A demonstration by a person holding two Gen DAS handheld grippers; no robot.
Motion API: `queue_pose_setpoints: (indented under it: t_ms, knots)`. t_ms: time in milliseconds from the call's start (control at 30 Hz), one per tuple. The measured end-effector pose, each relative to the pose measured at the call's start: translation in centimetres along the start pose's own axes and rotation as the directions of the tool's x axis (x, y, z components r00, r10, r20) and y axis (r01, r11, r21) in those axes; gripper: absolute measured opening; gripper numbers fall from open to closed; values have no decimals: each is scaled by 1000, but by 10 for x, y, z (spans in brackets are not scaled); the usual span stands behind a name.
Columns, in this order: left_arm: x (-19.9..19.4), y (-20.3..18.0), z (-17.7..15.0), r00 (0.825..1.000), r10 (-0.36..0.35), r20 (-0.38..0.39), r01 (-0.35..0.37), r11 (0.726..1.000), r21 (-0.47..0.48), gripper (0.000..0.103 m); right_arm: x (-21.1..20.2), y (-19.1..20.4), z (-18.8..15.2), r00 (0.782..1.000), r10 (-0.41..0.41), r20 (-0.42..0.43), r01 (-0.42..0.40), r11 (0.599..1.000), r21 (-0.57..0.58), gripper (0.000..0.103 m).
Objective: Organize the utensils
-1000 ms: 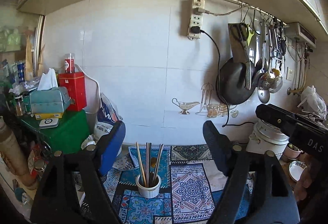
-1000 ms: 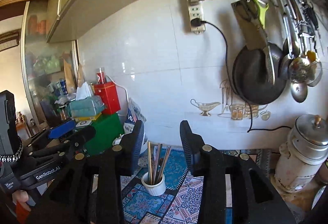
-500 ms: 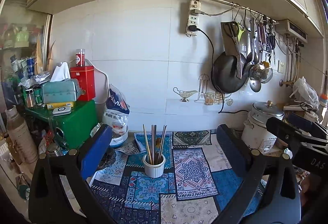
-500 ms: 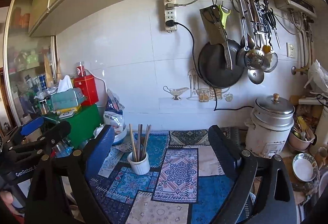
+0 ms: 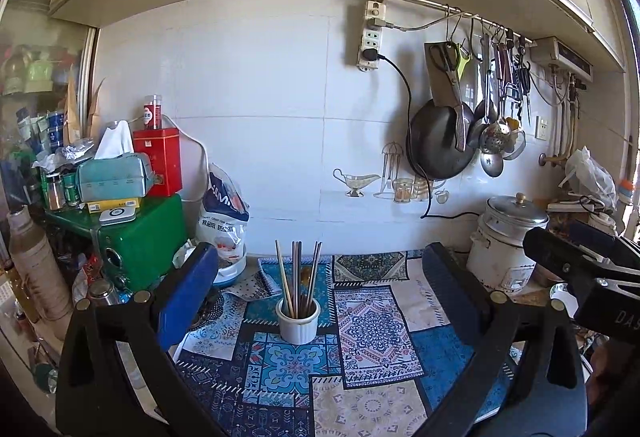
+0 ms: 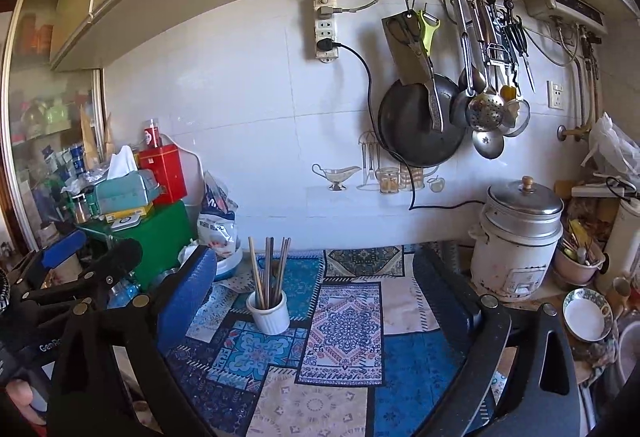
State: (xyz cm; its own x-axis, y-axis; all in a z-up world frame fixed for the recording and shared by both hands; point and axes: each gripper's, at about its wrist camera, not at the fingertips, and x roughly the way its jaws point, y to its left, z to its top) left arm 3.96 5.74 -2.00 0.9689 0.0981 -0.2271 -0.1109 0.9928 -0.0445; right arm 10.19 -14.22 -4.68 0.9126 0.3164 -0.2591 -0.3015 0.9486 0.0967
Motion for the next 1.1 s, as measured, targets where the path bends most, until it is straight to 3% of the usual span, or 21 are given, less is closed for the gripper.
queue_pose_setpoints:
  t_ms: [1100]
  knots:
    - [19, 6, -1, 1000, 14, -20, -15, 1000, -11, 102, 11, 7, 3, 1000, 8, -15, -8, 1000, -12, 98]
